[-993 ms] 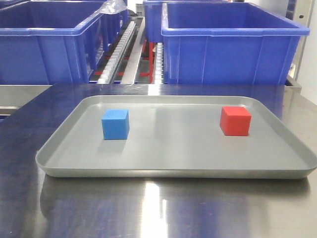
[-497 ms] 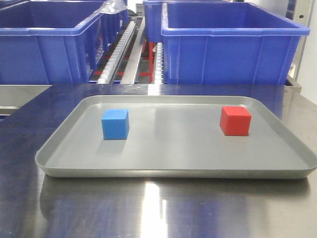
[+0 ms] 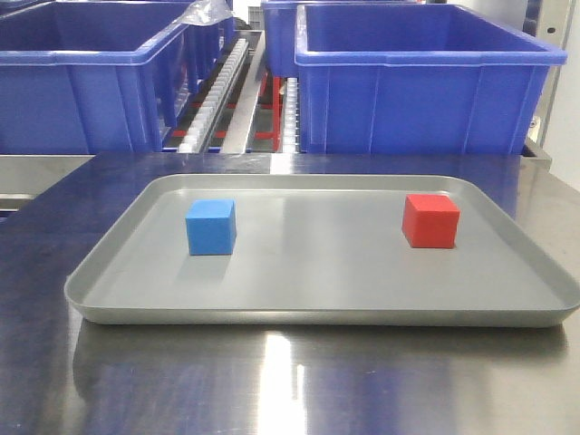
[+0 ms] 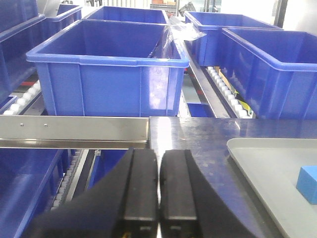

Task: Sort and place red and blue blocks on shelf
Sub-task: 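Lower the right gripper over the red cube and close on it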

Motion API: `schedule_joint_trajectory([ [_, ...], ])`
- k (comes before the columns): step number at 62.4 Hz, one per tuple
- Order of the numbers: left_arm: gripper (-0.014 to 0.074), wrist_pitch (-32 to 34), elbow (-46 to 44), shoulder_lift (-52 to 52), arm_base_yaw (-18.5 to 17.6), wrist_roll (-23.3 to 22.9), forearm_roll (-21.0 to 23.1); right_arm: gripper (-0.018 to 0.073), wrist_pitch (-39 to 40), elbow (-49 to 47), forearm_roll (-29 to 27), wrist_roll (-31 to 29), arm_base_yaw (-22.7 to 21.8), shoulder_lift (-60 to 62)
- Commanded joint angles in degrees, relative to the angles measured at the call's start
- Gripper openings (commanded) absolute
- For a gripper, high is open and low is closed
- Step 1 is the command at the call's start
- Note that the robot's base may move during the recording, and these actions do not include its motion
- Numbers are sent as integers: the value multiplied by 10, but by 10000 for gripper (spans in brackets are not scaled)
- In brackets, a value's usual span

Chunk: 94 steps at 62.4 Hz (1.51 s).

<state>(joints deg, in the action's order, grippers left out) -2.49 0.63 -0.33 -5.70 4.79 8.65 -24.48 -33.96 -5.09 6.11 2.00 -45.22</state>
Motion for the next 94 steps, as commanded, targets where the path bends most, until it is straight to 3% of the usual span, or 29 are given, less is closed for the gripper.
schedule_joint_trajectory([
  [1, 125, 46, 14, -9, -3, -2, 0, 58, -10, -42, -10, 2, 2, -39],
  [43, 125, 46, 14, -9, -3, -2, 0, 58, -51, -46, -22, 1, 5, -143],
  [51, 125, 46, 14, -9, -3, -2, 0, 58, -48, -46, -23, 0, 29, -153],
  [65, 125, 46, 14, -9, -3, -2, 0, 65, -23, -48, -23, 0, 110, -173],
  [72, 125, 46, 14, -9, -3, -2, 0, 156, -13, -60, -23, 0, 146, -190],
  [82, 125, 46, 14, -9, -3, -2, 0, 440, -4, -94, -23, 0, 181, -219],
  [94, 125, 46, 14, -9, -3, -2, 0, 480, -20, -145, -26, 0, 194, -252],
])
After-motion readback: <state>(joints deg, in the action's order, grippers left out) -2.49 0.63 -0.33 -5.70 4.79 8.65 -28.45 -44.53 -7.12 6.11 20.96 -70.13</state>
